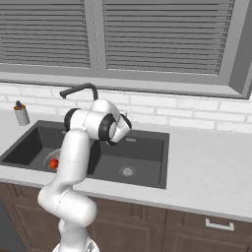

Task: Put the colander in the sink, put the tangerine, peach, apple in the colander, and turn on the sink faucet and pour water over the colander.

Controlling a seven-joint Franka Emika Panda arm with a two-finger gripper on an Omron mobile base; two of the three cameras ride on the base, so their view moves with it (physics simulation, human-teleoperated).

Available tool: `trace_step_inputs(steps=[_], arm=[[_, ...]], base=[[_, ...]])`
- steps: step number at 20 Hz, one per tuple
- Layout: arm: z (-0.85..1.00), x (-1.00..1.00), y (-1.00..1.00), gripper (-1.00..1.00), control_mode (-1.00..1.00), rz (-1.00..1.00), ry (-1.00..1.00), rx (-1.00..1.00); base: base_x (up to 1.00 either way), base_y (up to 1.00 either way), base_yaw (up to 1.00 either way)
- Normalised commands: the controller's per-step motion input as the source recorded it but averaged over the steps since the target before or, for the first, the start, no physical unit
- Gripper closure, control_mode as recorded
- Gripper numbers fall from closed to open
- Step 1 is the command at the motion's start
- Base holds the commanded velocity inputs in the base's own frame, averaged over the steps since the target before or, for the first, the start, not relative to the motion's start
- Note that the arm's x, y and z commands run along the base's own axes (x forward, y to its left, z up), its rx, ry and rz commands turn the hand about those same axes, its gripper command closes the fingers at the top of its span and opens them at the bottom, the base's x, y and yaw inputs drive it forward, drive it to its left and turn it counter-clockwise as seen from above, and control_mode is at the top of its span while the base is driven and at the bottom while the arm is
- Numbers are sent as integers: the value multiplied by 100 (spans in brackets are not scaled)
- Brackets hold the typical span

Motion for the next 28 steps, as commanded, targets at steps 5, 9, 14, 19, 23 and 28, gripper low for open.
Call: trace_step_inputs(steps=[5,9,14,19,23,28], arm=[[0,0,-5,-100,-100,2,0,1],[0,0,-9,-100,-100,2,0,2],[0,0,-8,-100,-100,1,0,1],[0,14,-3,-100,-100,0,0,1],[0,19,0,-100,-100,0,0,0],[0,4,-7,-100,-100,0,0,0]], base=[[0,0,0],[0,0,0],[0,0,0],[0,0,0],[0,0,0],[0,0,0]])
